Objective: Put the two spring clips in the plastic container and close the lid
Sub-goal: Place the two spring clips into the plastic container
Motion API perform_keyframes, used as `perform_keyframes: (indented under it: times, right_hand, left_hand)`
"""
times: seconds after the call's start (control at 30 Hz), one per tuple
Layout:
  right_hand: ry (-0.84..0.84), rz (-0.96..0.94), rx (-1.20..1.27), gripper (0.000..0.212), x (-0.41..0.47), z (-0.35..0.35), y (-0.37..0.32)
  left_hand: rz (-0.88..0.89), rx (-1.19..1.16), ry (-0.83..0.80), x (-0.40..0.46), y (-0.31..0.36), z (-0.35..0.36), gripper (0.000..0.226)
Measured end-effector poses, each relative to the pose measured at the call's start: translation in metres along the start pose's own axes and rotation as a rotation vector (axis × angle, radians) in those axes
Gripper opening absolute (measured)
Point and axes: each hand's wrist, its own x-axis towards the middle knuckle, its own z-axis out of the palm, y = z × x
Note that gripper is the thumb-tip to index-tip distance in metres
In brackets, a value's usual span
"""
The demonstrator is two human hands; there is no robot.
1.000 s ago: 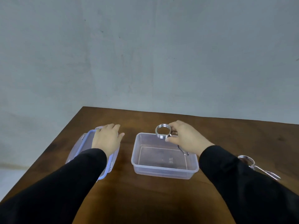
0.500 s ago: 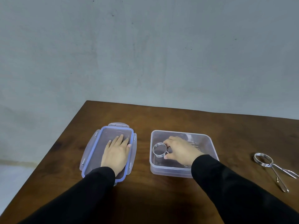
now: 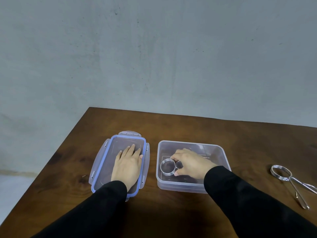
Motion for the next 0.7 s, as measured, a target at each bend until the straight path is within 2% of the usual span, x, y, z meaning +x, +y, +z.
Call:
perform_keyframes:
  times: [0.2, 0.3, 0.47, 0.6, 0.7]
  right_hand:
    - [0.017, -0.03, -0.005, 0.055, 0.002, 0.003, 0.004]
    - [0.07, -0.033, 0.099, 0.063, -0.005, -0.006, 0.006]
    - [0.478, -0.049, 0.334, 0.039, -0.033, -0.041, 0.034]
    - [0.66, 0.137, 0.264, 0.032, -0.063, -0.053, 0.091]
    - [0.649, 0.406, 0.19, 0.044, -0.092, -0.045, 0.148]
  left_hand:
    - [-0.002, 0.022, -0.001, 0.0, 0.003, 0.0, 0.05]
    - [-0.016, 0.024, -0.013, 0.0, 0.004, 0.0, 0.051]
    - [-0.029, 0.002, -0.022, -0.001, 0.01, -0.001, 0.051]
    - [-0.054, -0.024, -0.004, -0.002, 0.011, 0.002, 0.052]
    - [-0.067, -0.037, -0.001, -0.001, 0.014, 0.004, 0.052]
